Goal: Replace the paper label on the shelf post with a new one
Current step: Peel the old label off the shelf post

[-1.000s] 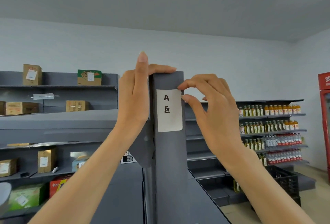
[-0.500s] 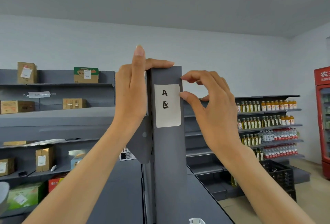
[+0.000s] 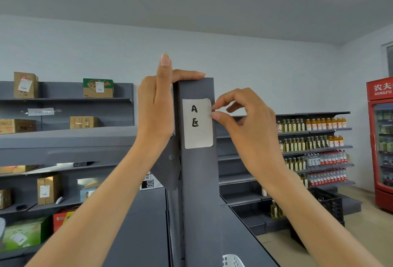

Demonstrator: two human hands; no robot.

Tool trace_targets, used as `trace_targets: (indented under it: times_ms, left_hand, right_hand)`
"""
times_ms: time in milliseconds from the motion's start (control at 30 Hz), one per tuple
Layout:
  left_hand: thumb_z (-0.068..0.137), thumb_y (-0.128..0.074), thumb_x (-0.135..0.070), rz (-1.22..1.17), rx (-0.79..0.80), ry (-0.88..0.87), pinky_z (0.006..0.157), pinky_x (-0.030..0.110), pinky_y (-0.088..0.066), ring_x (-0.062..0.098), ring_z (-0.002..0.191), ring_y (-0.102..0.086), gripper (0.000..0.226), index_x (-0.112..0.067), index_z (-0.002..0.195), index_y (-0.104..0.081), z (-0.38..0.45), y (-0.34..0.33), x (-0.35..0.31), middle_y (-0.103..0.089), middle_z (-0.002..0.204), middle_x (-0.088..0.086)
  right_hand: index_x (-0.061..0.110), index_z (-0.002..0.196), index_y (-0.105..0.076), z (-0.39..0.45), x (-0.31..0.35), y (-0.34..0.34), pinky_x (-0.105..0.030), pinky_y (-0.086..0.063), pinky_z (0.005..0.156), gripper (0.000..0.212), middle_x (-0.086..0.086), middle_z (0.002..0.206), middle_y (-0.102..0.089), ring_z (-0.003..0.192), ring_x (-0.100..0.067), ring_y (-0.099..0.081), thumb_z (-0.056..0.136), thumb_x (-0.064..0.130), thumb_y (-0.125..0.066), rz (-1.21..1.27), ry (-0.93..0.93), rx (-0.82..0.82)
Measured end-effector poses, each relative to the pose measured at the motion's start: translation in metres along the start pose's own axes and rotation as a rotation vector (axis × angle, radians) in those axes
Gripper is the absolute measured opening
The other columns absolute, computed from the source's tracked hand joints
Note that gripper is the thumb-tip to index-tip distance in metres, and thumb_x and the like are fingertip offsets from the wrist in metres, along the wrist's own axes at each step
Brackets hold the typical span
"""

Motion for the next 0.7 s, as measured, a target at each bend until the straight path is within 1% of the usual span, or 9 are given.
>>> trace_targets:
  times_ms: [133, 200, 267, 400, 467, 533, 600, 700]
  left_hand:
    - [0.11, -0.022, -0.031, -0.001, 0.004, 0.006, 0.085, 0.034, -0.055, 0.017, 0.086, -0.075, 0.065, -0.015, 0.089, -0.081, 0.001, 0.0, 0.002, -0.081, 0.087, 0.002]
    - [0.11, -0.022, -0.031, -0.003, 0.008, 0.014, 0.085, 0.037, -0.056, 0.019, 0.086, -0.075, 0.064, -0.016, 0.088, -0.081, 0.001, 0.0, 0.003, -0.081, 0.087, 0.002]
    - [0.11, -0.022, -0.031, -0.019, 0.016, 0.013, 0.083, 0.038, -0.056, 0.021, 0.085, -0.075, 0.065, -0.016, 0.088, -0.081, 0.002, 0.001, 0.004, -0.081, 0.086, 0.003]
    - [0.11, -0.022, -0.03, -0.013, 0.017, 0.009, 0.081, 0.03, -0.055, 0.018, 0.085, -0.076, 0.065, -0.013, 0.089, -0.081, 0.002, 0.0, 0.004, -0.081, 0.087, 0.003]
    - [0.11, -0.022, -0.029, -0.02, 0.016, 0.006, 0.081, 0.027, -0.054, 0.017, 0.085, -0.075, 0.064, -0.013, 0.089, -0.081, 0.002, 0.0, 0.004, -0.081, 0.087, 0.003]
    - [0.11, -0.022, -0.028, -0.017, 0.014, 0.001, 0.081, 0.025, -0.054, 0.016, 0.085, -0.075, 0.064, -0.013, 0.088, -0.081, 0.002, 0.0, 0.004, -0.081, 0.086, 0.002]
    - [0.11, -0.022, -0.028, -0.012, 0.016, -0.001, 0.084, 0.03, -0.055, 0.016, 0.086, -0.075, 0.064, -0.014, 0.088, -0.081, 0.002, 0.0, 0.004, -0.081, 0.087, 0.001]
    - [0.11, -0.022, -0.029, 0.008, 0.011, -0.01, 0.092, 0.042, -0.053, 0.017, 0.091, -0.074, 0.065, -0.014, 0.089, -0.082, 0.003, 0.001, 0.005, -0.081, 0.089, 0.001]
  right_hand:
    - [0.039, 0.097, -0.062, 0.006, 0.006, 0.002, -0.034, -0.056, 0.07, 0.022, 0.021, 0.1, -0.061, 0.089, -0.004, -0.059, 0.084, 0.026, -0.074, -0.008, 0.006, -0.034]
    - [0.039, 0.095, -0.063, 0.008, 0.008, 0.0, -0.033, -0.055, 0.07, 0.019, 0.021, 0.099, -0.062, 0.088, -0.003, -0.058, 0.084, 0.028, -0.074, -0.032, 0.008, -0.037]
    - [0.037, 0.091, -0.065, 0.008, 0.008, -0.001, -0.032, -0.054, 0.069, 0.012, 0.019, 0.097, -0.066, 0.087, -0.004, -0.06, 0.084, 0.032, -0.073, -0.029, -0.01, -0.05]
    - [0.036, 0.083, -0.068, 0.01, 0.008, -0.001, -0.025, -0.049, 0.068, 0.004, 0.019, 0.089, -0.068, 0.081, -0.006, -0.061, 0.084, 0.038, -0.071, -0.031, -0.048, -0.074]
    - [0.035, 0.08, -0.065, 0.012, 0.009, -0.001, -0.024, -0.046, 0.064, 0.008, 0.02, 0.087, -0.066, 0.077, -0.005, -0.059, 0.086, 0.037, -0.069, -0.042, -0.062, -0.071]
    - [0.033, 0.08, -0.065, 0.011, 0.01, -0.003, -0.025, -0.043, 0.062, 0.008, 0.02, 0.085, -0.063, 0.074, -0.002, -0.056, 0.088, 0.037, -0.066, -0.068, -0.072, -0.053]
    - [0.031, 0.083, -0.064, 0.007, 0.011, -0.005, -0.027, -0.044, 0.062, 0.008, 0.019, 0.084, -0.061, 0.073, -0.001, -0.054, 0.089, 0.036, -0.065, -0.098, -0.075, -0.03]
    - [0.03, 0.082, -0.063, -0.001, 0.012, -0.008, -0.033, -0.048, 0.066, 0.009, 0.016, 0.086, -0.061, 0.071, -0.002, -0.053, 0.09, 0.034, -0.065, -0.104, -0.049, -0.013]
Point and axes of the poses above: each hand's wrist, its own z-axis towards the middle knuckle, its own y-axis out of the back of the hand, x = y × z, the point moved 4 cm from there along z, towards the middle knuckle
